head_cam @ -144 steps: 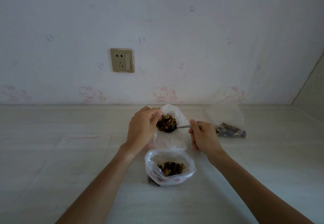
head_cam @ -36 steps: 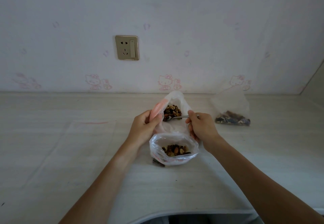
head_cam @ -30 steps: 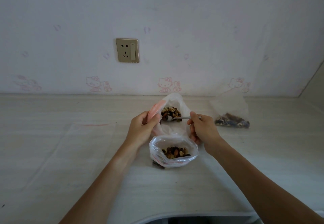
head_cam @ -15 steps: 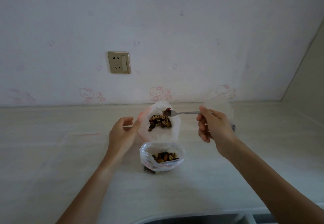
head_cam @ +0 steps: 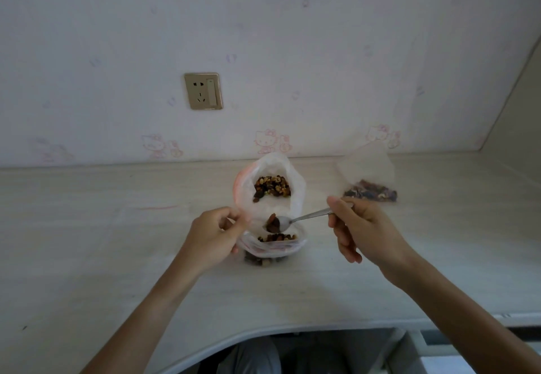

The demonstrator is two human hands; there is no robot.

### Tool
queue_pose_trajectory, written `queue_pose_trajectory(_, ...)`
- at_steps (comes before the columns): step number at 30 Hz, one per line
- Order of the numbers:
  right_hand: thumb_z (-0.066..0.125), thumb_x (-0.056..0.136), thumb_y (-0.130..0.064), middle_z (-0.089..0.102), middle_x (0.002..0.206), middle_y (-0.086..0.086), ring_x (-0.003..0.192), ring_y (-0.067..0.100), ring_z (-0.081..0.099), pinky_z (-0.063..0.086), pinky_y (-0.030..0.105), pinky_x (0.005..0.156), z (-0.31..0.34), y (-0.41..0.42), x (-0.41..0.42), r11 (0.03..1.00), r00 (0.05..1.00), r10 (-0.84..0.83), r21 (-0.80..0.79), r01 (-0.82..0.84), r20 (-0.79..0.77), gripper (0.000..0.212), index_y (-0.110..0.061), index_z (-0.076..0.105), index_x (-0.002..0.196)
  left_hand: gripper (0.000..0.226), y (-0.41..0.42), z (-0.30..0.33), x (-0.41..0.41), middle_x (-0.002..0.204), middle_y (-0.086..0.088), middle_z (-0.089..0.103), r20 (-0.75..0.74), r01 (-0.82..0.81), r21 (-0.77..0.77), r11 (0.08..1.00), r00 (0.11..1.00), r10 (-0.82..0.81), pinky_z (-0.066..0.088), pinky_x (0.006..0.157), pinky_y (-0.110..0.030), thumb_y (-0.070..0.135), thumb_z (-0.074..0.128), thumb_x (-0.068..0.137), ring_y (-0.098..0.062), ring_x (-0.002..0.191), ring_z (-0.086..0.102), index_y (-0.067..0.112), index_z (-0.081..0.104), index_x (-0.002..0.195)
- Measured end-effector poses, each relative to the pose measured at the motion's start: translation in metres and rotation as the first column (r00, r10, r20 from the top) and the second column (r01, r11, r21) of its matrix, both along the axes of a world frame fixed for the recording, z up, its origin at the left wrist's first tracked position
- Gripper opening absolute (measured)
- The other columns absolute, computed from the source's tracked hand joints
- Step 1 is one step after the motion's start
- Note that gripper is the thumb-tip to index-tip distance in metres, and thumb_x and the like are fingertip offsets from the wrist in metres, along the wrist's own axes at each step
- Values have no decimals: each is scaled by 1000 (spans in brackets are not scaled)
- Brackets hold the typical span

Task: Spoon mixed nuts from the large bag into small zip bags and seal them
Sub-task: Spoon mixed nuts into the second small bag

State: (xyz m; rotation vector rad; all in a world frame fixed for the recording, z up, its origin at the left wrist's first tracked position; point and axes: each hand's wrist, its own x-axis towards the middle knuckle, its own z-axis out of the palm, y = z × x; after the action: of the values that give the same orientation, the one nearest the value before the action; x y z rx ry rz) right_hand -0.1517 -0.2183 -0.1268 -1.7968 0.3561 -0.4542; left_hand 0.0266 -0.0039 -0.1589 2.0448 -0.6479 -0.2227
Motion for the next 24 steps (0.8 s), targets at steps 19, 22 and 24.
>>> queue_pose_trajectory(19,51,107,-39,47,52,4,37,18,43,32,26,36,-1,-21,47,965,972,-223,155,210,75,45,-10,60,73,21,-2,-19,3,57,2,63,-158,12,-245,970,986,-52,43,46,-18,44,67,98,-9,48,57,37,76,81)
queue_pose_trajectory(22,51,107,-36,48,54,3,41,21,44,32,29,40,-8,-26,64,933,967,-249,254,255,-55,41,-9,60,78,18,-2,-24,2,57,-1,63,-174,-10,-267,964,984,-37,45,49,-20,44,68,97,-9,50,57,36,76,84)
queue_pose_trajectory(24,51,107,-35,49,54,4,42,21,44,33,28,40,-13,-27,74,928,968,-221,280,245,-117,40,-8,60,79,19,-2,-25,2,56,-3,63,-172,-6,-263,965,984,-40,45,52,-23,44,68,98,-12,51,56,34,76,84)
